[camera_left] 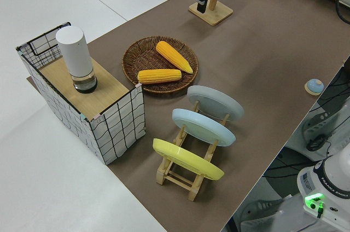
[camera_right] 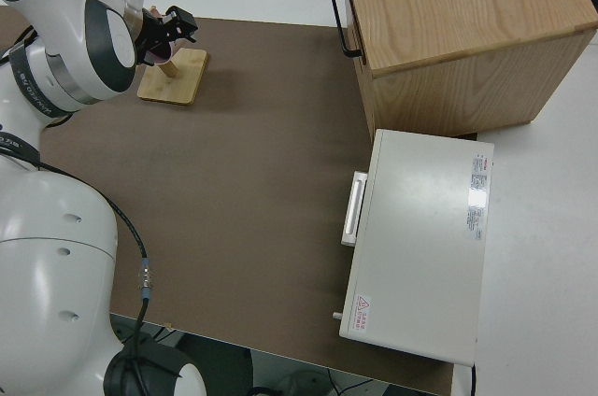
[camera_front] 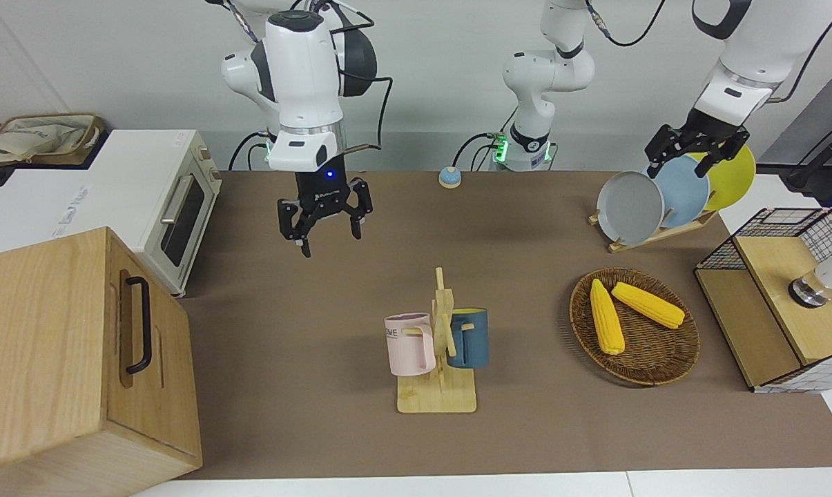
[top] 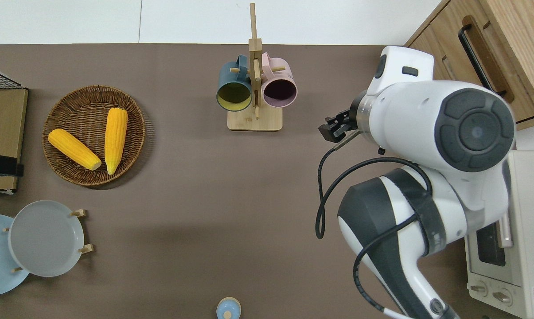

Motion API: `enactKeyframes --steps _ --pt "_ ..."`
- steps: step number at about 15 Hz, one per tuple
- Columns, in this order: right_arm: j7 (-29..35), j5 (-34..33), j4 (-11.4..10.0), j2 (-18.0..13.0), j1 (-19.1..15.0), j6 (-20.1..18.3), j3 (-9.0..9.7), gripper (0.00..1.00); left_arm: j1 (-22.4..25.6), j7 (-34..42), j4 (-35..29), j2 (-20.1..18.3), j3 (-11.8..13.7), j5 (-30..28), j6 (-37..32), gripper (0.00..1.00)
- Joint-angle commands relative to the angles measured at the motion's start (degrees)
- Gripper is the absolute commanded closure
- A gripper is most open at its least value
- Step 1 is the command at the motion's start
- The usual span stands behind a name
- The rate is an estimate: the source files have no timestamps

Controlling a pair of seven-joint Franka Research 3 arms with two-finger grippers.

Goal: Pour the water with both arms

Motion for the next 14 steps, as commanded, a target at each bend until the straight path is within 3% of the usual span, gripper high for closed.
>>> enactKeyframes --steps 1,5,7,11,12,14 --pt "-8.31 -4.85 0.66 1.31 -0.02 2.18 2.14 0.011 -0.17 4.69 0.40 0.15 2.96 0.30 2.04 0.01" --pt "-13.41 -5.48 2.15 4.29 -0.46 6.48 3.55 0.011 -0.17 7.78 0.40 1.03 6.48 0.13 4.15 0.01" --pt "-14.56 -5.48 4.43 6.58 -0.37 6.93 3.81 0.011 -0.17 9.79 0.40 1.20 8.23 0.13 5.56 0.01" --pt "-16.23 -6.09 5.84 10.79 -0.46 9.73 4.16 0.011 -0.17 13.49 0.40 1.90 10.96 -0.05 7.66 0.01" --pt "-18.50 -5.75 8.46 12.98 -1.50 10.79 5.21 0.040 -0.17 13.58 0.40 1.99 11.31 -0.05 8.02 0.01" --pt "-19.83 -6.09 11.54 15.98 -2.74 11.24 6.97 0.038 -0.08 14.02 0.22 2.08 11.67 -0.05 8.55 0.01"
